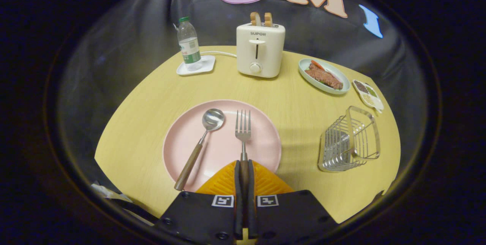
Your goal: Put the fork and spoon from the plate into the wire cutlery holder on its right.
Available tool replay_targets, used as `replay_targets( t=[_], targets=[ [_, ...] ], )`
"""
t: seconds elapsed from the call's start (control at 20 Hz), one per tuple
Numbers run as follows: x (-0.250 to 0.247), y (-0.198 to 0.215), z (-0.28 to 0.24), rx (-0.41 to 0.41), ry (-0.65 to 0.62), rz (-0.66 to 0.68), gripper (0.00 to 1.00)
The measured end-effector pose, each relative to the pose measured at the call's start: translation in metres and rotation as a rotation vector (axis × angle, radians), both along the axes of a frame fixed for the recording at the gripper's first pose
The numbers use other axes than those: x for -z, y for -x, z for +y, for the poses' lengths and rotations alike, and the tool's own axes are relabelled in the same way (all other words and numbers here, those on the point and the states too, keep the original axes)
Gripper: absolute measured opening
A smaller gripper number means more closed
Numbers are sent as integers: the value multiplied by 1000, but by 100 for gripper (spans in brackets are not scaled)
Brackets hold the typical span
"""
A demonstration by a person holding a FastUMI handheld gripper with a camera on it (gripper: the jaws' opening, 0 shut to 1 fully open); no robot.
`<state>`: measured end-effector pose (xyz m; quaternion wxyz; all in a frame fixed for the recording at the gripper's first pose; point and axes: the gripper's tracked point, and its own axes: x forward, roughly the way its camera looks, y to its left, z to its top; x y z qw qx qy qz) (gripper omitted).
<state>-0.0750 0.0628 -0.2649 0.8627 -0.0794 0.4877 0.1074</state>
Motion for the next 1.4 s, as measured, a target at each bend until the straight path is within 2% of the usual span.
replay_targets(
  t=[0.15,0.4,0.65,0.85,1.4],
  targets=[
    [-17,-5,-13,-24,-3,11,8],
    [-47,-17,-40,-3,-40,37,8],
    [-70,-25,-79,-15,6,44,8],
    [-83,-23,-95,3,-52,102,8],
    [-91,-26,-171,9,1,191,8]
  ],
)
